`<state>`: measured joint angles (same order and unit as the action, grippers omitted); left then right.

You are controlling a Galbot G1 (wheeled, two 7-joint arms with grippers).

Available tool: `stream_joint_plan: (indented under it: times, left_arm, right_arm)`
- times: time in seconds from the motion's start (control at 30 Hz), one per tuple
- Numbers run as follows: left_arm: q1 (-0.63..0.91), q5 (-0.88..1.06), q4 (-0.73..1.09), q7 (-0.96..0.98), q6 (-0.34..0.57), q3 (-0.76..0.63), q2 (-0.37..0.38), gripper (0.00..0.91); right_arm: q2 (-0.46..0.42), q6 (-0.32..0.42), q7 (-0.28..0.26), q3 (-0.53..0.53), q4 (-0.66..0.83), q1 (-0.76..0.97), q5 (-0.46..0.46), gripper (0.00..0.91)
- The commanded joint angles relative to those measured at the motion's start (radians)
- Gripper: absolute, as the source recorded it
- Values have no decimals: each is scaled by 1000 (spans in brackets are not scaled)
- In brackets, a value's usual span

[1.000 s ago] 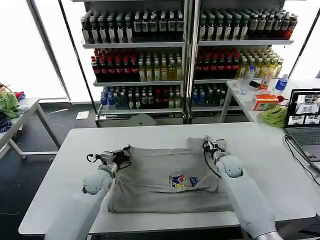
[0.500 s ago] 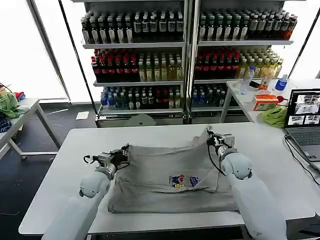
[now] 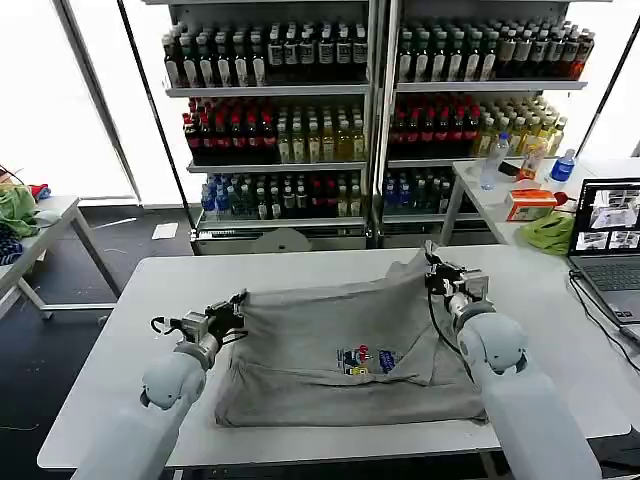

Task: Fold and organize the clothes.

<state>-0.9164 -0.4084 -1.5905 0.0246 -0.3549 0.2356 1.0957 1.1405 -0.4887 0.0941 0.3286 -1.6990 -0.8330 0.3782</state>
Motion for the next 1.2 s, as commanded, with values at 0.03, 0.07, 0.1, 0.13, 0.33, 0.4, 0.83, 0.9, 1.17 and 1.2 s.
stream_joint_plan:
  times: [0.03, 0.07, 0.1, 0.13, 0.33, 0.4, 0.83, 0.9, 1.17, 1.2]
  left_arm:
    - [-131, 20, -129, -13, 3, 53, -36, 0]
    - [-142, 20, -135, -14, 3, 57, -39, 0]
    - [-153, 21, -147, -15, 3, 61, -42, 0]
    - [-166, 22, -158, -17, 3, 63, -44, 0]
    - [-231, 38, -207, -24, 3, 80, -36, 0]
    - [-250, 42, -219, -24, 4, 87, -37, 0]
    - [-342, 81, -228, -46, 20, 107, -12, 0]
    - [-344, 89, -219, -48, 21, 105, -4, 0]
    - [-344, 110, -184, -54, 31, 102, 8, 0]
    - [-343, 110, -183, -55, 31, 102, 6, 0]
  right_arm:
    - [-12, 15, 14, 40, -97, -154, -3, 0]
    - [-10, 15, 17, 45, -104, -168, -3, 0]
    - [-9, 16, 20, 46, -108, -177, -5, 0]
    - [-4, 19, 24, 50, -118, -200, -12, 0]
    - [32, 16, 46, 101, -189, -296, -31, 0]
    - [38, 17, 51, 114, -212, -327, -46, 0]
    - [75, 51, 74, 171, -272, -509, -134, 0]
    - [81, 56, 75, 174, -266, -522, -138, 0]
    - [99, 79, 85, 202, -275, -598, -154, 0]
    - [100, 81, 85, 201, -285, -609, -157, 0]
